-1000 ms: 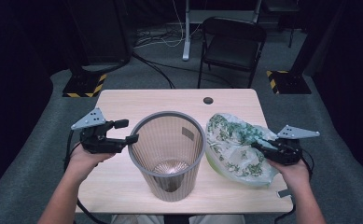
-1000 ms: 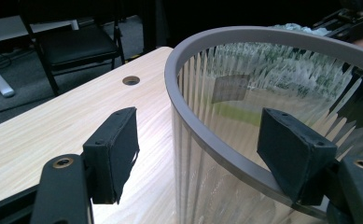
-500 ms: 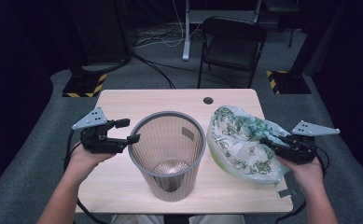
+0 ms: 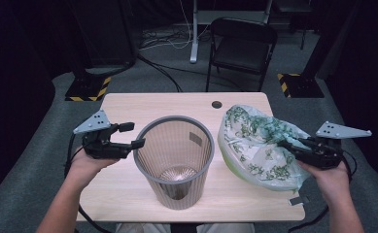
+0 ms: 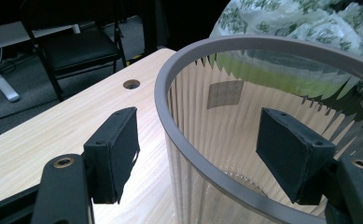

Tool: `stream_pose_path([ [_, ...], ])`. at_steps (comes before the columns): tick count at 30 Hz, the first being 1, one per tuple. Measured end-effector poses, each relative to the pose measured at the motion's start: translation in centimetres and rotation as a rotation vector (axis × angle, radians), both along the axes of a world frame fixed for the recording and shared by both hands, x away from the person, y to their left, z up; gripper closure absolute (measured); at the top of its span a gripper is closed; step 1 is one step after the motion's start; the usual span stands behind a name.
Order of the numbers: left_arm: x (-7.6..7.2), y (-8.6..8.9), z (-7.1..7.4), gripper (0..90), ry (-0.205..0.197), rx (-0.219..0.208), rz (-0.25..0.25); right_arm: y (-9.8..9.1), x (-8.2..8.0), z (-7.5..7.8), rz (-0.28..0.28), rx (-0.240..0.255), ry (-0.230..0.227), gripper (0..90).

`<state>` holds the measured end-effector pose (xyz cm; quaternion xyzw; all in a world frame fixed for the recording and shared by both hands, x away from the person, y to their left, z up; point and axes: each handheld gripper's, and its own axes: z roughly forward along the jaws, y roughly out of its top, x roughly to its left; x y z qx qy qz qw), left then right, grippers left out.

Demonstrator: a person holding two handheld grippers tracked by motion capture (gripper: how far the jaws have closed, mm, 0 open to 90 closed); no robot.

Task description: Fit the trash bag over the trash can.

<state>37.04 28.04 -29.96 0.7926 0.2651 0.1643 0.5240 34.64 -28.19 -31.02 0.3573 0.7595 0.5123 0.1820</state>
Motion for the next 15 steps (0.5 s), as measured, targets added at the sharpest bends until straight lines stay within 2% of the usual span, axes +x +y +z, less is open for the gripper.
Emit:
stream_pose_path([
  [15, -0.2, -0.2, 0.7, 29.2, -0.010, 0.003, -0.001, -0.8, -1.5, 4.0, 0.045, 0.055, -0.056, 73.5],
])
